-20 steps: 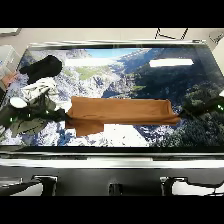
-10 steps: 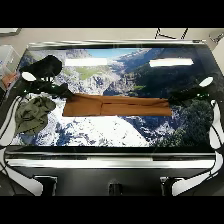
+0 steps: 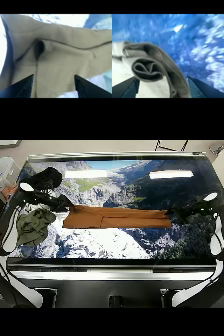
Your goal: Fold the clothes and pants, and hang the long-sleeved shirts on hangers.
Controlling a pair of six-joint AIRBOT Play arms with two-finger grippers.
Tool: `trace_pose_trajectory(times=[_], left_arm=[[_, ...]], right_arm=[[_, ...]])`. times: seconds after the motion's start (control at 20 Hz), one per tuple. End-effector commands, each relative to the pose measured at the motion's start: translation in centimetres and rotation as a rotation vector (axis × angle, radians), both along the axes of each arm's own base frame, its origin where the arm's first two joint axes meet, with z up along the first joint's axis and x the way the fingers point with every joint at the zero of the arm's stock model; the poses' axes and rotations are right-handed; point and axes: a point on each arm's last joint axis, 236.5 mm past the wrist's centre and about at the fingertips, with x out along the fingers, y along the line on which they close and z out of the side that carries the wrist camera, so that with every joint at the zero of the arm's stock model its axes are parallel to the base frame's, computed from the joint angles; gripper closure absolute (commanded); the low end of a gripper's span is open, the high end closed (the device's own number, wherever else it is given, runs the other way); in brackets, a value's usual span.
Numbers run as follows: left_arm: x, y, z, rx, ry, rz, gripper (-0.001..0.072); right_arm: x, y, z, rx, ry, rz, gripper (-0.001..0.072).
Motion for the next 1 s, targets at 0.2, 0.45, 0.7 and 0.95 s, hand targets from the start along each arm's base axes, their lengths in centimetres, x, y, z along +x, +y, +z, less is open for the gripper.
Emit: trace_pose_trajectory(times=[0.2, 0.45, 0.7, 0.95], left_arm=[[-1.2, -2.6, 6.5, 0.009, -0.114, -0.080, 0.0129], [-1.1, -12.2, 6.4, -0.048, -0.184, -0.163, 0.0625], [-4.1, -27.6, 0.2, -0.086, -0.127, -0.192, 0.0675], [-6.9, -38.1, -4.1, -0.251, 0.030, -0.008, 0.0683]], right_arm=[[1.1, 5.1, -2.7, 0.092, 0.011, 0.048, 0.0525], [2.6, 7.8, 6.9, 0.170, -0.229, 0.140, 0.0679], [-1.0, 11.8, 19.2, 0.129, -0.426, 0.290, 0.0678], [-5.3, 14.8, 28.0, 0.100, -0.584, 0.343, 0.0677]])
